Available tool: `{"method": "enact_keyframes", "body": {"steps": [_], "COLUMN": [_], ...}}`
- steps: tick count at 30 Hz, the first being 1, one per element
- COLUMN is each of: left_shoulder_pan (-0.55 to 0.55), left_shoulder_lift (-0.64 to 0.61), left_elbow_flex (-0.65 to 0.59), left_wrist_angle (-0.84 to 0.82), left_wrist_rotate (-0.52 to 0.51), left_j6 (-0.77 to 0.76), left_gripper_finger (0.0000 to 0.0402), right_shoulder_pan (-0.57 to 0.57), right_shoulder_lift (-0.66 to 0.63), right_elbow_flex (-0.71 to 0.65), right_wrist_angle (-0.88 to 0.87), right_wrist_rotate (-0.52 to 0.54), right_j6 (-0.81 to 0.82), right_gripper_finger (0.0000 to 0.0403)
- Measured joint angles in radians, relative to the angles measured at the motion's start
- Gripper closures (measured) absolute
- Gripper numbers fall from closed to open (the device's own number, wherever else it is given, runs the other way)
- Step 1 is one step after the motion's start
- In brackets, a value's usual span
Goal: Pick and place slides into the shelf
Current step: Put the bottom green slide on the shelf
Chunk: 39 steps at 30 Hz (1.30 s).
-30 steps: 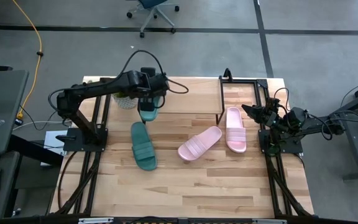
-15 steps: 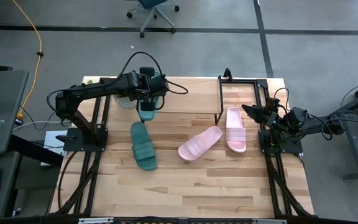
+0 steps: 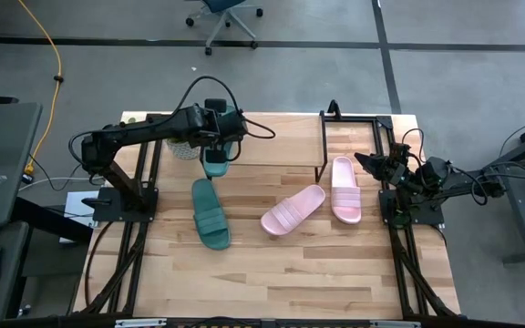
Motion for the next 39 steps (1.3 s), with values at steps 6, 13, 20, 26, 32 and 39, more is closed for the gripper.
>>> {"method": "enact_keyframes", "body": {"steps": [6, 13, 20, 26, 32, 39], "left_shoulder_pan": [0.0, 0.0, 0.0, 0.0, -0.001, -0.009], "left_shoulder_lift": [0.0, 0.0, -0.004, -0.004, -0.005, -0.021], "left_elbow_flex": [0.0, 0.0, 0.0, 0.0, 0.0, 0.001], "left_wrist_angle": [-0.003, -0.003, -0.002, -0.013, -0.04, -0.049], "left_wrist_rotate": [0.0, 0.0, 0.014, 0.042, 0.043, 0.044], "left_j6": [-0.001, -0.001, -0.001, -0.001, -0.001, -0.005], "left_gripper_finger": [0.0336, 0.0296, 0.0278, 0.0281, 0.0279, 0.0279], "right_shoulder_pan": [0.0, 0.0, 0.0, 0.0, 0.0, 0.0], "right_shoulder_lift": [0.0, 0.0, 0.0, 0.0, 0.0, 0.0], "right_elbow_flex": [0.0, 0.0, 0.0, 0.0, 0.0, 0.0], "right_wrist_angle": [0.0, 0.0, -0.003, -0.015, -0.015, -0.023], "right_wrist_rotate": [0.0, 0.0, -0.001, -0.001, 0.0, 0.0], "right_j6": [0.0, 0.0, 0.0, 0.0, 0.0, 0.0], "right_gripper_finger": [0.0402, 0.0402, 0.0402, 0.0402, 0.0402, 0.0402]}}
